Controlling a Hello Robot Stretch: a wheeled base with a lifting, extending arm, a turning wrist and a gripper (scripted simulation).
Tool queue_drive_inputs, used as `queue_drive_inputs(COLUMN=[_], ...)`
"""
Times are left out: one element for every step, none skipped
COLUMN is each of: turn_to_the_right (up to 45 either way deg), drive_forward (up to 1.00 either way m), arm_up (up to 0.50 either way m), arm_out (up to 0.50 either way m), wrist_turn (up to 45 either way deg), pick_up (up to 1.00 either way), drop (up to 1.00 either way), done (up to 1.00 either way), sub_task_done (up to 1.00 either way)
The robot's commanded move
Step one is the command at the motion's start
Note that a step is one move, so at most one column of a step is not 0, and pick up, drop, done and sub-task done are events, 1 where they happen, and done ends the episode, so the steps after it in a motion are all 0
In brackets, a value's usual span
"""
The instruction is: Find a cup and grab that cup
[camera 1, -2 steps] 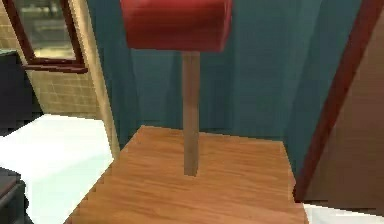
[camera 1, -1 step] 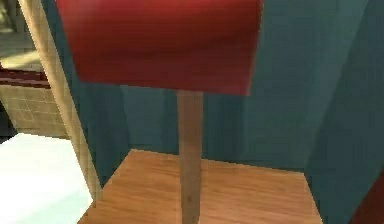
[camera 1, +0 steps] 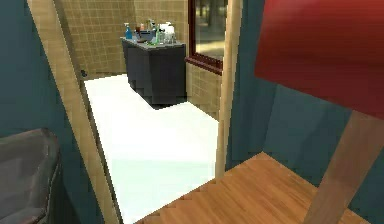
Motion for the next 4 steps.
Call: queue_drive_inputs(turn_to_the_right=[-9.0,0.0,0.0,0.0], drive_forward=[0.0,1.0,1.0,0.15], arm_up=[0.0,0.0,0.0,0.0], arm_out=[0.0,0.0,0.0,0.0], wrist_turn=[0.0,0.0,0.0,0.0], pick_up=[0.0,0.0,0.0,0.0], drop=[0.0,0.0,0.0,0.0], done=[0.0,0.0,0.0,0.0], sub_task_done=[0.0,0.0,0.0,0.0])
